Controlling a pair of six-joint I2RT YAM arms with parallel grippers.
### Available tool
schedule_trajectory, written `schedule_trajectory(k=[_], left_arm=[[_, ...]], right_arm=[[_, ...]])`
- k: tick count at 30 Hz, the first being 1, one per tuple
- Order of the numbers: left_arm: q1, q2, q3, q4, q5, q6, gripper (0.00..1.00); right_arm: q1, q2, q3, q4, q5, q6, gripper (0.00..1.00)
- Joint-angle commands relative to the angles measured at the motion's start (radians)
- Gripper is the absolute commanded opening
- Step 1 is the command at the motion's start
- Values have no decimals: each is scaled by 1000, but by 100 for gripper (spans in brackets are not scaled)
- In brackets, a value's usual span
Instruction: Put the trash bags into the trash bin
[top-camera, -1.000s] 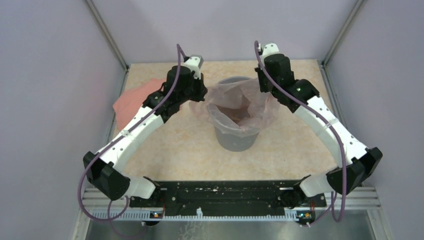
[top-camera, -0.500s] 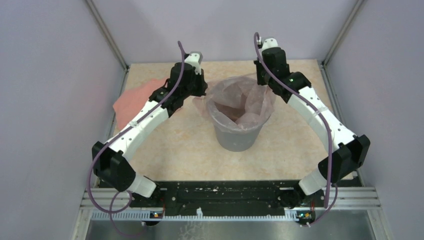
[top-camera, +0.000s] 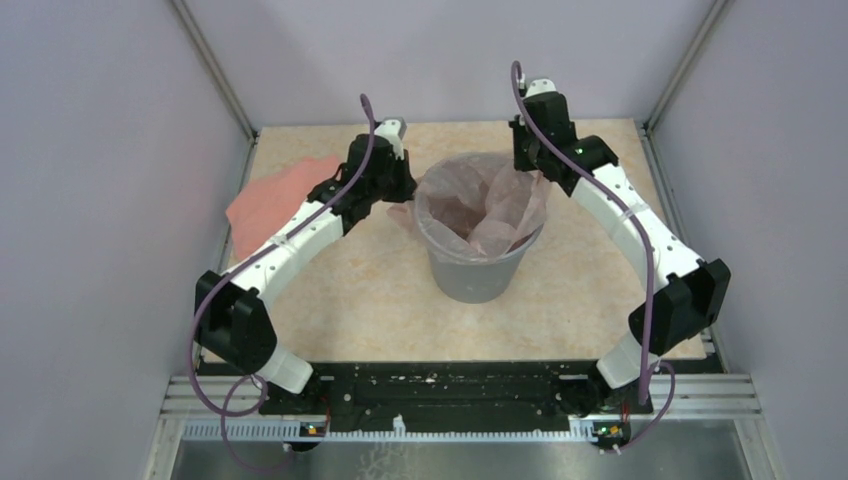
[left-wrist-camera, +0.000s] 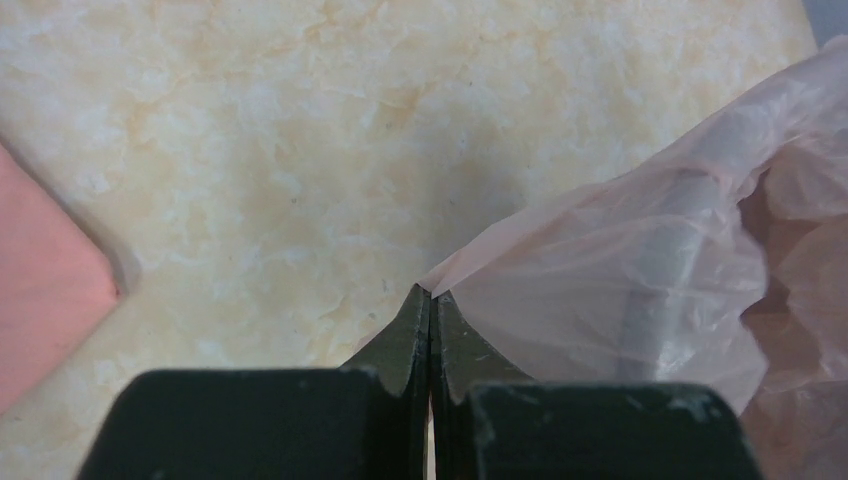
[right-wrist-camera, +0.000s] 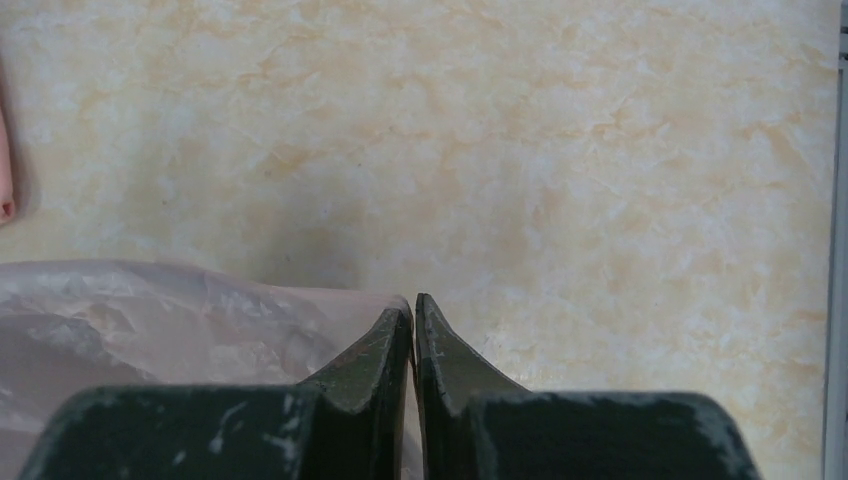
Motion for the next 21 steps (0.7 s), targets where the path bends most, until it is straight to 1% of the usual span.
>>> schedule_trajectory(k=[1,3,5,7,9,10,12,14,18,21], left_arm=[[14,-29,-53,13,18,-10,0],[13,-36,-66,12,24,-10,0],[14,-45,-75,15,28,-8,0],[13,-51,-76,18,30,-3,0],[15,-55,-71,13,32,2,0],[14,-57,-71,12,32,3,0],[15,-60,-73,11,32,5,0],[14,-62,-77,12,34,5,0],[14,-65,-83,12,37,7,0],[14,-65,-84,14,39,8,0]], right_arm=[[-24,-60,79,-69,12,28,11],[-24,-79,97,-101,-2,34,23],[-24,-102,117,-134,-9,37,41],[-24,-128,140,-167,-22,37,54],[-24,-154,163,-201,-36,40,66],[-24,-169,171,-219,-44,41,70],[-24,-200,182,-257,-50,46,75],[-24,-237,176,-298,-53,51,78],[-24,-335,105,-322,-84,73,77],[-24,-390,45,-327,-116,91,73]])
